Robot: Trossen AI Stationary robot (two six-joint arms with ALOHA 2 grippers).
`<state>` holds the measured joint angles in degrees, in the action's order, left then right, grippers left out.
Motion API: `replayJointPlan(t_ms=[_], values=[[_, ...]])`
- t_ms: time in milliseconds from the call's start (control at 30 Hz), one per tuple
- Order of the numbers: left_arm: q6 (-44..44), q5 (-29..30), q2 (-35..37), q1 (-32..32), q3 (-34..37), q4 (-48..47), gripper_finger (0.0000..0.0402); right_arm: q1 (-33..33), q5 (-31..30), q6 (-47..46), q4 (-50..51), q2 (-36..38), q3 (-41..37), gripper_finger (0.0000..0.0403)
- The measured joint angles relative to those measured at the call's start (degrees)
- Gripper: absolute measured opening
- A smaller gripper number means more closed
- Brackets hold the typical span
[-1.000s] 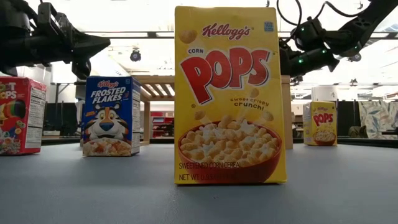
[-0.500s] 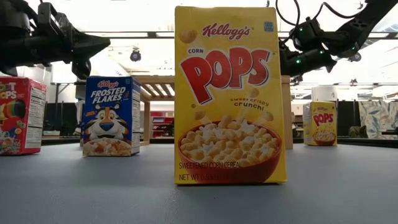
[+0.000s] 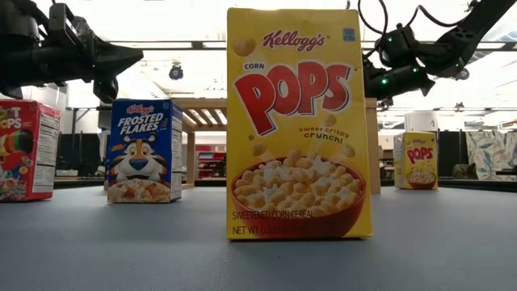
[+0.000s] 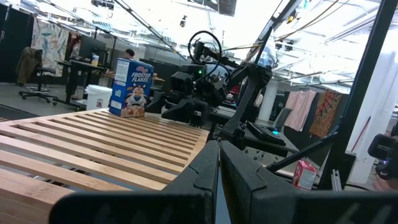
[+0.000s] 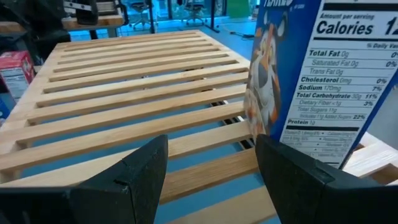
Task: Stack cereal on shelf
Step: Put the bottom right blue cereal box on the shelf, then put the top right red cereal box on the shelf
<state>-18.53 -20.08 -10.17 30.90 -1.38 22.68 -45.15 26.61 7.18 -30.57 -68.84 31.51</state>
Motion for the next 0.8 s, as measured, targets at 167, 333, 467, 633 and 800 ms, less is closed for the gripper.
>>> replayJointPlan(t_ms=[167,333,467,633,800], values=[[-0.01,0.00,0.00,-0.01,0.01,-0.01,0.0000,0.00,-3.02,0.58,0.02,0.00,0.00,0.0233],[-0.01,0.02,0.01,0.00,0.01,-0.01,0.0000,0.02,-5.59,1.01,0.09,0.02,0.00,0.0233],[-0.01,0.00,0.02,0.01,-0.01,-0.01,0.0000,0.00,-5.85,1.07,0.17,0.02,0.00,0.0233],[0.00,0.01,0.00,0.00,0.00,-0.01,0.0000,0.02,-4.66,1.05,2.19,0.29,0.00,0.0233],[-0.01,0.01,0.00,0.00,0.00,-0.01,0.0000,1.66,-1.77,2.82,9.78,3.85,0.00,0.0233]])
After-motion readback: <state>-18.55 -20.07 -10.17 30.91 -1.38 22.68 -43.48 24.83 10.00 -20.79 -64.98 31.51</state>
